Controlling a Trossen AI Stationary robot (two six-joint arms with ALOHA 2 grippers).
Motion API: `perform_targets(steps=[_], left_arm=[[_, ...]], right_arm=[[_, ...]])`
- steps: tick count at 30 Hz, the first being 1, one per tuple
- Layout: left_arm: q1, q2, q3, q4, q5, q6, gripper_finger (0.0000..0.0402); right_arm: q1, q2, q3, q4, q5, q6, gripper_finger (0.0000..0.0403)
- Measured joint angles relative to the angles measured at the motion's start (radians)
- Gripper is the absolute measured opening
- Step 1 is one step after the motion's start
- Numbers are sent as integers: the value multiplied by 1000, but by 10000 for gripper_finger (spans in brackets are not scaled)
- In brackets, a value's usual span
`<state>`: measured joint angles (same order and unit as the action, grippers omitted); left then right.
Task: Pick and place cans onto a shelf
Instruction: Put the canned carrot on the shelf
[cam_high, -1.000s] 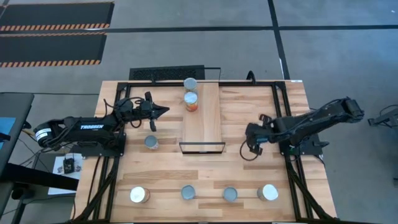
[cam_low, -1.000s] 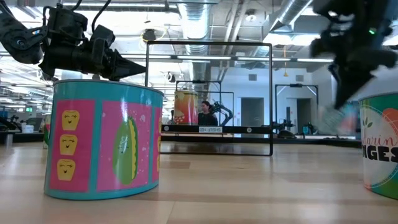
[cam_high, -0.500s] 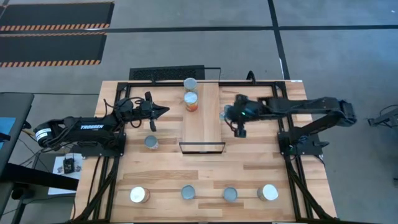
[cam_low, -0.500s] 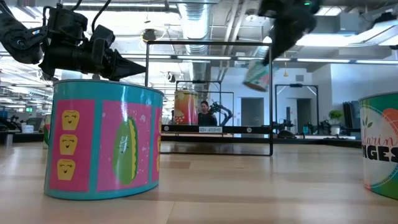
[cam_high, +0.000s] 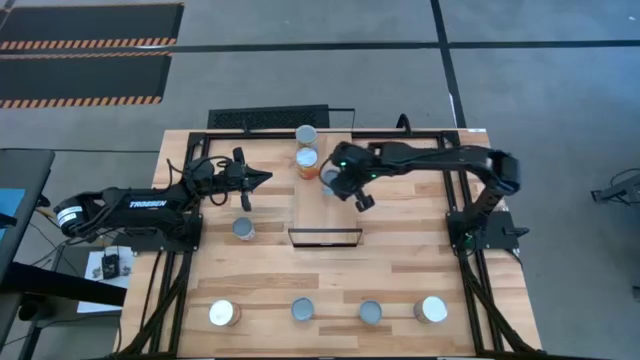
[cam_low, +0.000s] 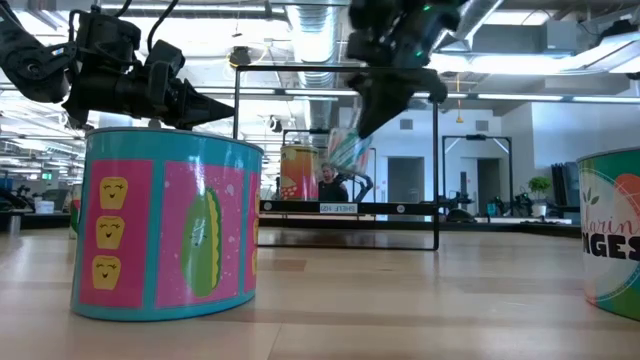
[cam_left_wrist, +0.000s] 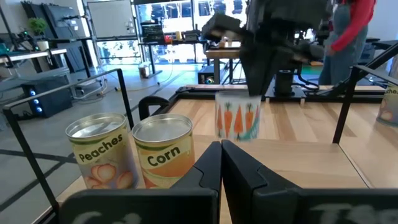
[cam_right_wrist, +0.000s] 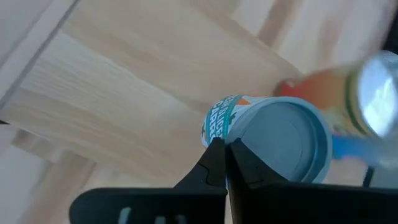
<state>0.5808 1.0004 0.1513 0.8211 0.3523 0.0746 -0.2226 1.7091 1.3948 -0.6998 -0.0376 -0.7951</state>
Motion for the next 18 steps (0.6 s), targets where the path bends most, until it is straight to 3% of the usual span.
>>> perform_targets(steps=[8,18], left_arm=[[0,0,0,0,0,0,0],[0,0,0,-2,0,-1,0]], right_arm=[[27,163,132,11,-11,-86,8],[23,249,199,14,-8,-138,10]])
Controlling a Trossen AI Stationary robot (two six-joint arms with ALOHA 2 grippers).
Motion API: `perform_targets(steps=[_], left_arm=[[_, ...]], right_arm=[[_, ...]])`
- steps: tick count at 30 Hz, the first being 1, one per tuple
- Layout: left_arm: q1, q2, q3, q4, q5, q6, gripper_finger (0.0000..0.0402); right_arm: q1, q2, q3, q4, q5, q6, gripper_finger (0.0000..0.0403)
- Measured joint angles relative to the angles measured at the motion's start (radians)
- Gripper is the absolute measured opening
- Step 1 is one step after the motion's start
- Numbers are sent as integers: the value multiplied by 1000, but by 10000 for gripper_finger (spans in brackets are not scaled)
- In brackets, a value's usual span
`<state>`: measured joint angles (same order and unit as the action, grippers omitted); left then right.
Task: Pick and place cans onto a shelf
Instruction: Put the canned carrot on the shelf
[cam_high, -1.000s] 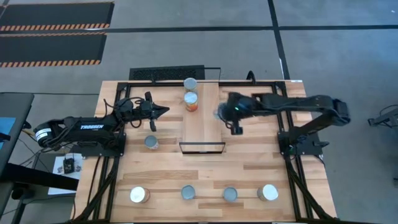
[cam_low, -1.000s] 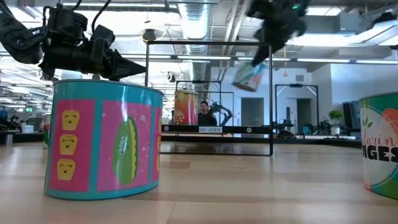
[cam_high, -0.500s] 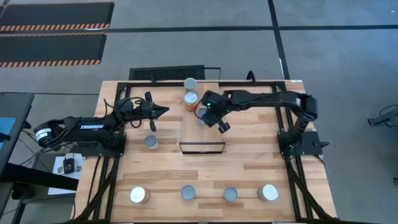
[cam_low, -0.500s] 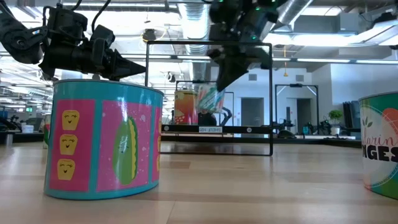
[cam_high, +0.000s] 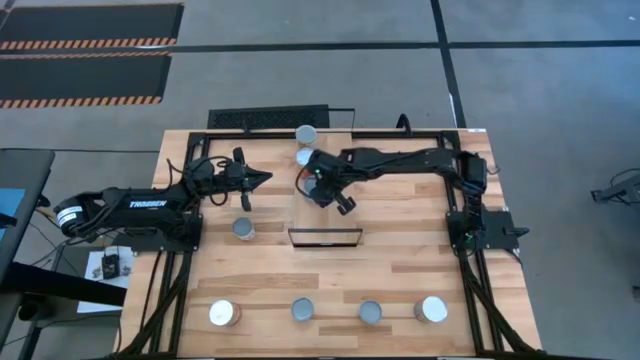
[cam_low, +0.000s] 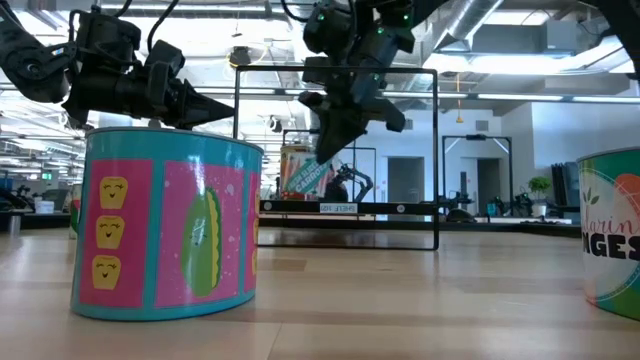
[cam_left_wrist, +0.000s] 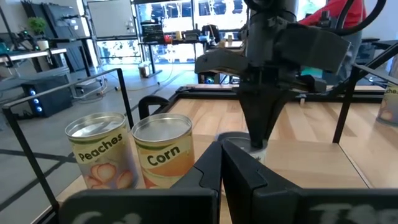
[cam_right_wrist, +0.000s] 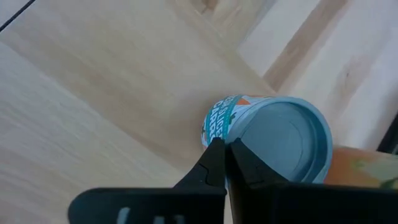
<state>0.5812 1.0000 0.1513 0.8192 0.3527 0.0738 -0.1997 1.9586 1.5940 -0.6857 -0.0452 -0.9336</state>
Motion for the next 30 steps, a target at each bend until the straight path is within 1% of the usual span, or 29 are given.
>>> perform_targets(steps=[13,30], left_arm=[[0,0,0,0,0,-1,0],[0,0,0,0,0,-7,0]], right_arm=[[2,10,0,39,0,-10,32],[0,10,0,48,13,60,77]])
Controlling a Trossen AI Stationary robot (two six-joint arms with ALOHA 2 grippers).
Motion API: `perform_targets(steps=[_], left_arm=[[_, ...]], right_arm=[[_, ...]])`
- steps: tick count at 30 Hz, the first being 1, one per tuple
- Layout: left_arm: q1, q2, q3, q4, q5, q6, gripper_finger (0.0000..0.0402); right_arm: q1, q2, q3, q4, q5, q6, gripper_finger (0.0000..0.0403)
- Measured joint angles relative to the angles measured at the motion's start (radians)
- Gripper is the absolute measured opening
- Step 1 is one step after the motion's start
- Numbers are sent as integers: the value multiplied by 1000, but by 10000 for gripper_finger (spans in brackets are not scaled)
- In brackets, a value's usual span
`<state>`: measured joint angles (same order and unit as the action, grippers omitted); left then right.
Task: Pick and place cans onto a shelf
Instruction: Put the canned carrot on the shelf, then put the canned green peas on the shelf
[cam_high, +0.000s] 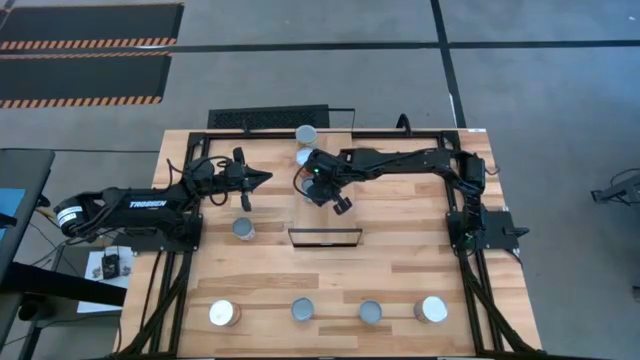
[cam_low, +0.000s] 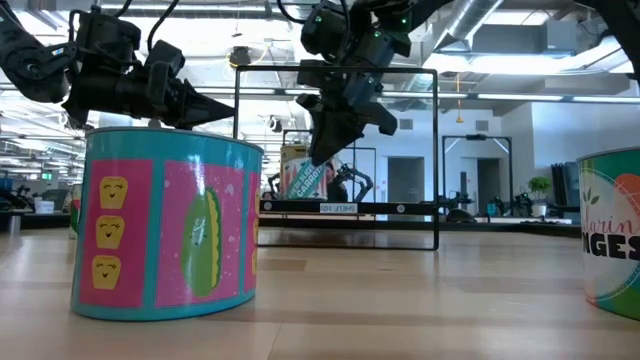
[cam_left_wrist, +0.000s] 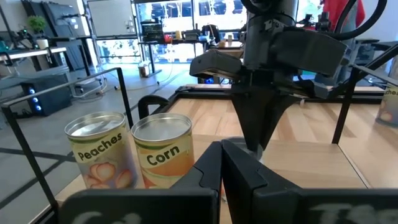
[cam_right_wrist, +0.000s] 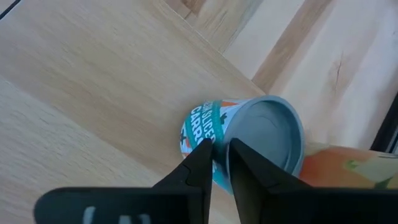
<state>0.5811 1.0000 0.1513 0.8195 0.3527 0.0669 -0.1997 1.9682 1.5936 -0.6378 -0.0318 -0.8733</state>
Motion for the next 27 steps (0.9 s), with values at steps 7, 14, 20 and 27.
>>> perform_targets(steps=[7,14,20,27], left_arm=[[0,0,0,0,0,0,0],[0,0,0,0,0,1,0],[0,0,0,0,0,1,0],[0,0,0,-4,0,1,0]], right_arm=[[-5,0,0,29,39,14,98],[-12,0,0,53,37,65,118],[-10,-3,-1,63,38,65,122],[2,-117,-1,-24,89,85,73]])
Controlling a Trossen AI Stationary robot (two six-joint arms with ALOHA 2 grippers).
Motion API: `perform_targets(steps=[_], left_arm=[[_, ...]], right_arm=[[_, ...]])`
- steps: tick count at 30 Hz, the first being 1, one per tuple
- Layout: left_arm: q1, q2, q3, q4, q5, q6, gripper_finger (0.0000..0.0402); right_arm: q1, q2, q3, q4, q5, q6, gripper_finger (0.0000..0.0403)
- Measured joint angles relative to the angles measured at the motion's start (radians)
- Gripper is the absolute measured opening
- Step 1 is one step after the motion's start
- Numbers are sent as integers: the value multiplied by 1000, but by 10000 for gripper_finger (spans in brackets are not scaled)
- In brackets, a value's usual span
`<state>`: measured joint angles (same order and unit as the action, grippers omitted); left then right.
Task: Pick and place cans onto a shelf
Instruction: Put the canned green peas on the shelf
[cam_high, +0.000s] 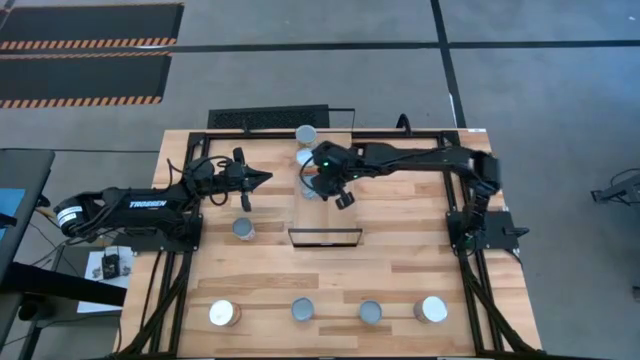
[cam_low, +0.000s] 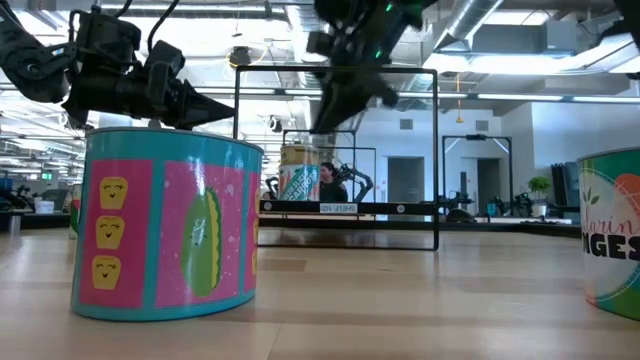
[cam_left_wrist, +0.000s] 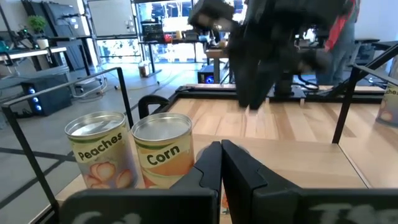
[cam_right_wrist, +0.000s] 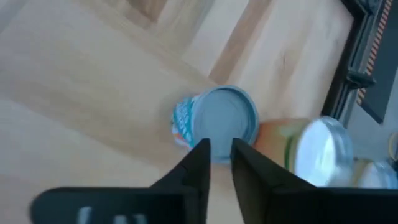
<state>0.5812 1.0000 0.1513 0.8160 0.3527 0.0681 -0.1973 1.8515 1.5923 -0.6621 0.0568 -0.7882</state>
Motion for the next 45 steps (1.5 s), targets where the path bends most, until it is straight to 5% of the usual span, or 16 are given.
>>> perform_targets(steps=[6,17,21,25,31,39,45], left_arm=[[0,0,0,-38,2,6,0],[-79,0,45,-106,26,-1,0],[-161,0,145,-280,20,1,0],[-254,0,280,-570,-119,47,0],[-376,0,434,-908,-298,34,0],[-524,0,565,-1262,-445,-101,0],[-615,0,597,-1422,-471,-200,0]], right_arm=[[-25,-184,-122,-50,-58,132,11],[-74,-694,-742,483,-58,353,6],[-99,-871,-926,641,-59,414,4],[-135,-999,-1068,768,-57,449,6],[-210,-1102,-1192,853,-85,490,7],[-320,-1106,-1317,1078,-345,589,7],[-355,-1106,-1408,1315,-378,631,5]])
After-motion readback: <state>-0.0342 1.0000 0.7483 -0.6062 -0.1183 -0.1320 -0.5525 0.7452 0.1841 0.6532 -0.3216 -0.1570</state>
